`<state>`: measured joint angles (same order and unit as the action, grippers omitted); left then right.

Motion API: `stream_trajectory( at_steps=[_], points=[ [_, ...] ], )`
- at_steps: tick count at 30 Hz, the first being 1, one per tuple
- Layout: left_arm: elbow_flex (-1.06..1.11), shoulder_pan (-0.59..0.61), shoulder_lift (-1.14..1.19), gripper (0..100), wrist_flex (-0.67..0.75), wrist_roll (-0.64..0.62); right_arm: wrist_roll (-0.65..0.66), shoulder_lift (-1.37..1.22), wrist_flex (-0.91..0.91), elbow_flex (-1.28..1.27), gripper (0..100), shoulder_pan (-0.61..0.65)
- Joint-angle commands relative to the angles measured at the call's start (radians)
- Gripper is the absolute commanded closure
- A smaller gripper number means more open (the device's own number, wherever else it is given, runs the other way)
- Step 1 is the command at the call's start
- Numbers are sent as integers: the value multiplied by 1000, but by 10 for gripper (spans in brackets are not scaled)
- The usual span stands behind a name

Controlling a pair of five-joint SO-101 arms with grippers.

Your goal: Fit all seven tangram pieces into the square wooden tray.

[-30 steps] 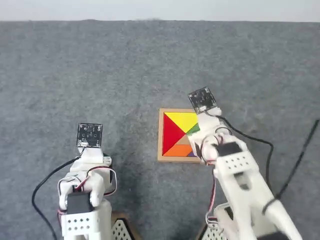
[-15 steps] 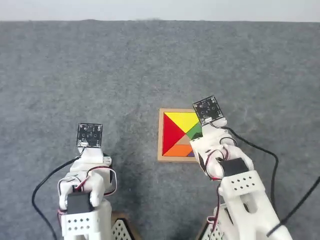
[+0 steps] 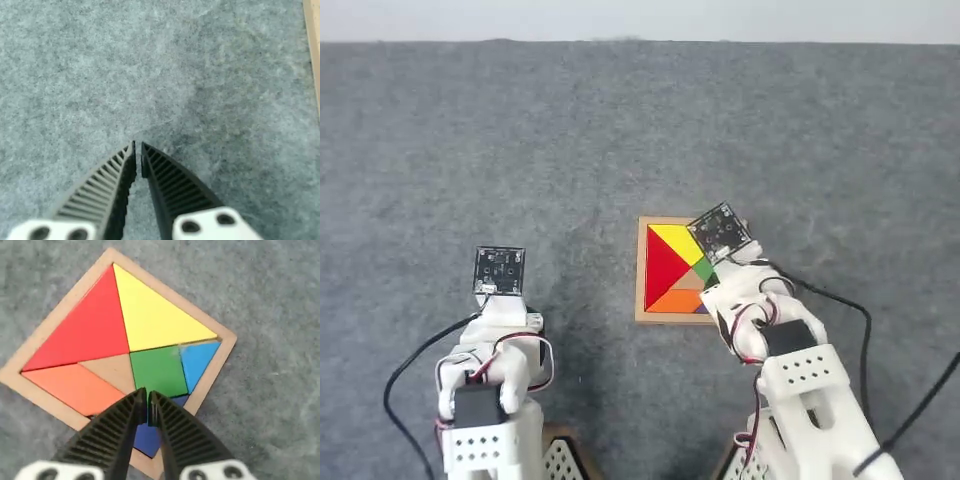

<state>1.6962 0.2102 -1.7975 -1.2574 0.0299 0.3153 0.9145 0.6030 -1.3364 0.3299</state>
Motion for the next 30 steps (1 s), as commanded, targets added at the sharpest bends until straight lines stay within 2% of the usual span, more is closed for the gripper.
stream_trajectory(
  at_steps=[1, 6, 18, 20, 30],
  points=[
    [-13, 2, -18, 982, -3, -17, -66, 54, -16, 14, 991, -10],
    [-13, 2, -18, 982, -3, -17, -124, 262, 65, -25, 991, -10],
    [-13, 2, -18, 982, -3, -17, -115, 885, 148, -348, 990, -16],
    [-13, 2, -18, 982, -3, -17, -115, 909, 225, -328, 990, -35],
    [-13, 2, -18, 982, -3, -17, -115, 803, 263, -351, 990, -119]
  ],
)
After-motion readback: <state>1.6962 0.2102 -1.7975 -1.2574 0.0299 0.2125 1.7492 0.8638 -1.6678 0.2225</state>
